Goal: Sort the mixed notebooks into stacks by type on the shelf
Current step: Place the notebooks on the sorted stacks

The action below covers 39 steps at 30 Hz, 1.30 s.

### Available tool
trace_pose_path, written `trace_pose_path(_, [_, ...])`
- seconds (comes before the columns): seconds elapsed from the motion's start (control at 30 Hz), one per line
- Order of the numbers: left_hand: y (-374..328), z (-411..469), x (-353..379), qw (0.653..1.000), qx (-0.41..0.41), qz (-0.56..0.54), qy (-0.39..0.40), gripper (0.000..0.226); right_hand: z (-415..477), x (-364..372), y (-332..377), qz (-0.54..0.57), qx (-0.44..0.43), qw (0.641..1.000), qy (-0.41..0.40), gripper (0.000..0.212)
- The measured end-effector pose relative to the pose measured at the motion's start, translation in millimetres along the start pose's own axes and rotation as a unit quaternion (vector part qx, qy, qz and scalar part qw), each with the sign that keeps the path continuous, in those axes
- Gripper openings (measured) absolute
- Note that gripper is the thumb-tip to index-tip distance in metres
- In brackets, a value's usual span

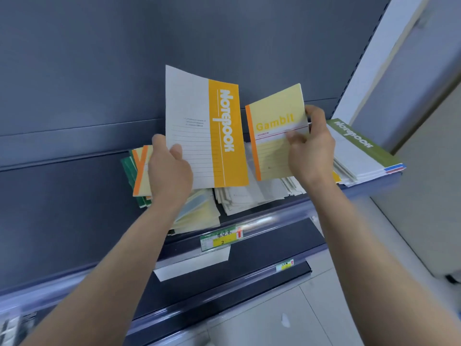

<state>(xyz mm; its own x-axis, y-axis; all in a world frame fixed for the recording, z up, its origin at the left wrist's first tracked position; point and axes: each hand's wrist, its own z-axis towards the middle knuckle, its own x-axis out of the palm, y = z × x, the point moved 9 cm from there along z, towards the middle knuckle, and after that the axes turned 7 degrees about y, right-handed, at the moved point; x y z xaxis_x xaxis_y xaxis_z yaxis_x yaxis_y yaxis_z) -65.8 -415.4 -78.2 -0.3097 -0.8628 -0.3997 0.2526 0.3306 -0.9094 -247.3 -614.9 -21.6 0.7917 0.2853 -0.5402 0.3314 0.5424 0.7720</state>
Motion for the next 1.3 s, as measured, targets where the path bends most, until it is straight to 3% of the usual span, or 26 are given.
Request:
trace_pose_path(0.23, [-27,27,78,0.998,0.027,0.0,0.063,0.004,39,-38,-34,-0.028,0.019,0.998,-0.057,0.041])
trace_pose_path(0.5, [-49,41,149,0.995,0.013,0.048,0.089,0.008,87,-70,-84,-0.022,0.025,0.997,-0.069,0.04])
trace_pose_path(0.73, [-47,20,226,0.988,-0.089,0.078,0.095,0.012,141,-96,-136,-0.014,-0.01,1.0,0.007,0.039])
trace_pose_path(0.97, [-41,-10,281,0.976,-0.177,0.111,0.065,0.03,176,-110,-180,0.01,-0.033,0.995,0.093,0.036])
trace_pose_path(1.17, [-52,-24,296,0.948,-0.159,0.272,0.052,0.047,186,-117,-201,0.042,-0.027,0.989,0.139,0.036])
trace_pose_path(1.3, [-58,-28,299,0.876,-0.161,0.453,0.049,0.046,190,-123,-209,0.044,-0.034,0.987,0.15,0.037])
